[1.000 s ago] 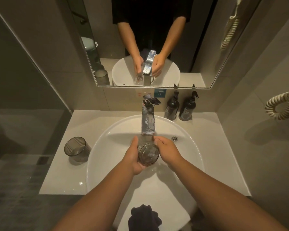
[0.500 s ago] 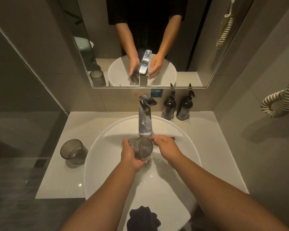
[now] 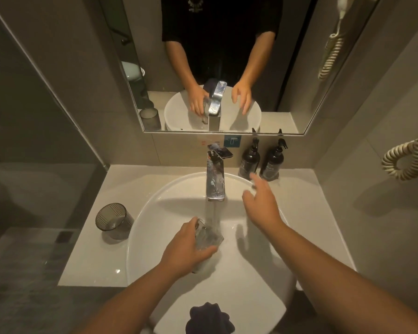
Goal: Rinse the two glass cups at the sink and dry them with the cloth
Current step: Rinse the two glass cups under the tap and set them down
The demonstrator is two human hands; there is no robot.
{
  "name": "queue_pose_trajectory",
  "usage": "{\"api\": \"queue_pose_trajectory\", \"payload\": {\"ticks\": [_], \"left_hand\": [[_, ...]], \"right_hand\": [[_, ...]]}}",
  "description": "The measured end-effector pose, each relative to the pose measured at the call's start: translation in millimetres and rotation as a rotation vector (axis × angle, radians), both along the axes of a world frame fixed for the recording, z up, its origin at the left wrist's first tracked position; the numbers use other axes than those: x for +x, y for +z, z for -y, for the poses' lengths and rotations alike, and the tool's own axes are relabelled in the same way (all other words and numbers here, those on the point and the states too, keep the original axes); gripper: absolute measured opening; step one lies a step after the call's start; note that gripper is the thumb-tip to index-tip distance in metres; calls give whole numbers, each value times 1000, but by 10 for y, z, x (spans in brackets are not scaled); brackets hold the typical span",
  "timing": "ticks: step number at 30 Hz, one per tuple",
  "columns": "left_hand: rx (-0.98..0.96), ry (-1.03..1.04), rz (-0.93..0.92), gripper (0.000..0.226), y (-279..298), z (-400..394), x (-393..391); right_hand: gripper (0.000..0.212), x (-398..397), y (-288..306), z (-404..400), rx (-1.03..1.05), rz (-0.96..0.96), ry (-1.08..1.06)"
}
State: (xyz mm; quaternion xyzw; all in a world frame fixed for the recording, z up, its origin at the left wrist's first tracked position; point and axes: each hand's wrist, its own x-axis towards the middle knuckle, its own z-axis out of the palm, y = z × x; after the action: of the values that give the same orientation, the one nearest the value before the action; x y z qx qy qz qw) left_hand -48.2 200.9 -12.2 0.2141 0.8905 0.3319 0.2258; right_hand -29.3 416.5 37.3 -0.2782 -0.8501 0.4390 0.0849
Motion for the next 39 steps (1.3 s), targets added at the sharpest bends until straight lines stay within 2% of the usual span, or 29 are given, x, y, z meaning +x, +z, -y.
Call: {"api": "queue_pose_trajectory", "payload": {"ticks": [2, 5, 10, 15, 21, 25, 27, 30, 33, 36, 39], "left_hand": [[-138, -68, -110, 78, 17, 55, -37], [-234, -131, -186, 90, 66, 119, -63], [-292, -182, -283, 92, 195, 253, -51], [-419, -330, -421, 92, 328, 379, -35], [-817, -580, -671, 78, 576, 265, -88], [-1078, -666, -778, 56, 682, 156, -99], [-1139, -699, -819, 55, 705, 133, -103], [-1009, -639, -760, 72, 704, 176, -128], [-611, -418, -610, 89, 623, 290, -108], [-112, -74, -428, 93, 488, 446, 90], [138, 133, -268, 102, 379, 557, 370]], "right_hand": [[64, -150, 282, 12, 297, -139, 159], [68, -388, 582, 12, 653, -142, 432], [69, -315, 486, -18, 776, -121, 532], [75, -108, 253, 36, 715, -80, 482], [76, 156, 62, 168, 537, -35, 403], [67, 386, -83, 182, 541, 87, 375], [60, 485, -140, 151, 556, 142, 383], [47, 613, -224, 126, 525, 189, 385], [36, 730, -222, 211, 328, 241, 373], [17, 834, -119, 449, -135, 197, 351], [31, 853, -22, 745, -585, 205, 295]]}}
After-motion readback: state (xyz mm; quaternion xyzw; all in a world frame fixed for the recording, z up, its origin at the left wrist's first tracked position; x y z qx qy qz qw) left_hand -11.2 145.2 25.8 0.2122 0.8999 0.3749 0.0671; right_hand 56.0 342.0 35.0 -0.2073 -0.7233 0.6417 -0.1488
